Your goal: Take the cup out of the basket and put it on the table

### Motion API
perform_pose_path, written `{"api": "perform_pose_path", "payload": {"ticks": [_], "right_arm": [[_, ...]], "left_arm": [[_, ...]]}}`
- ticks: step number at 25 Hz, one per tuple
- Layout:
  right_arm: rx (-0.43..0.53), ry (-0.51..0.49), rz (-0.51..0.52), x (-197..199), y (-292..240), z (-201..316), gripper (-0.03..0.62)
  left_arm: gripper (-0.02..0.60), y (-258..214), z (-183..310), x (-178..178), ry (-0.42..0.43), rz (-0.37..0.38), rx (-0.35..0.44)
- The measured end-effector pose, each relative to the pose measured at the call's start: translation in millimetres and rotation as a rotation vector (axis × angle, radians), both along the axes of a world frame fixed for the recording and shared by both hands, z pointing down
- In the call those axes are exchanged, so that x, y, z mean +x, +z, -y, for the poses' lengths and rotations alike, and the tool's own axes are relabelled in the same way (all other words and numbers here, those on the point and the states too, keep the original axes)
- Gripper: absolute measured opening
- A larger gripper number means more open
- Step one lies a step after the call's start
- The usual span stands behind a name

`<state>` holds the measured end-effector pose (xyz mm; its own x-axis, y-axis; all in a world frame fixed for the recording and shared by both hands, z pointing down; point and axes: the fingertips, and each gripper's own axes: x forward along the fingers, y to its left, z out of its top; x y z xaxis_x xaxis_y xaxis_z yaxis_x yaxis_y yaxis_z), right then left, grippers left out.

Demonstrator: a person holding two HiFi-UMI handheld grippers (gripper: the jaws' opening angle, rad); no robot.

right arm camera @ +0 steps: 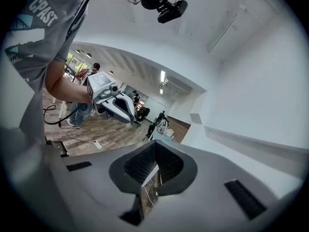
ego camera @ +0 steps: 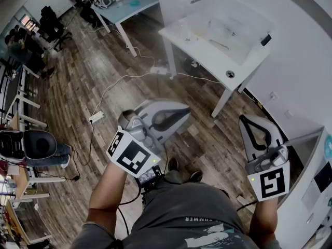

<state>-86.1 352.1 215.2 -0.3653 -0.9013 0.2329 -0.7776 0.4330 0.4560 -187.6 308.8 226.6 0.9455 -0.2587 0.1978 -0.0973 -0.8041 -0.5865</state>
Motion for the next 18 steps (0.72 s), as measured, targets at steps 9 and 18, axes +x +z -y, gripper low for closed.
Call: {"api": "perform_pose_path", "payload": {"ticks": [9,18], "right_arm": [[0.029,0.003,-0.044,-13,3,22,0.011],[0.023,0.01,-0.041,-8,5,27,0.011]], "left_arm": [[0.009,7,20,-6,0.016,-0.007,0.014],[0.009,10,25,3,0.037,0.003,0.007]]}}
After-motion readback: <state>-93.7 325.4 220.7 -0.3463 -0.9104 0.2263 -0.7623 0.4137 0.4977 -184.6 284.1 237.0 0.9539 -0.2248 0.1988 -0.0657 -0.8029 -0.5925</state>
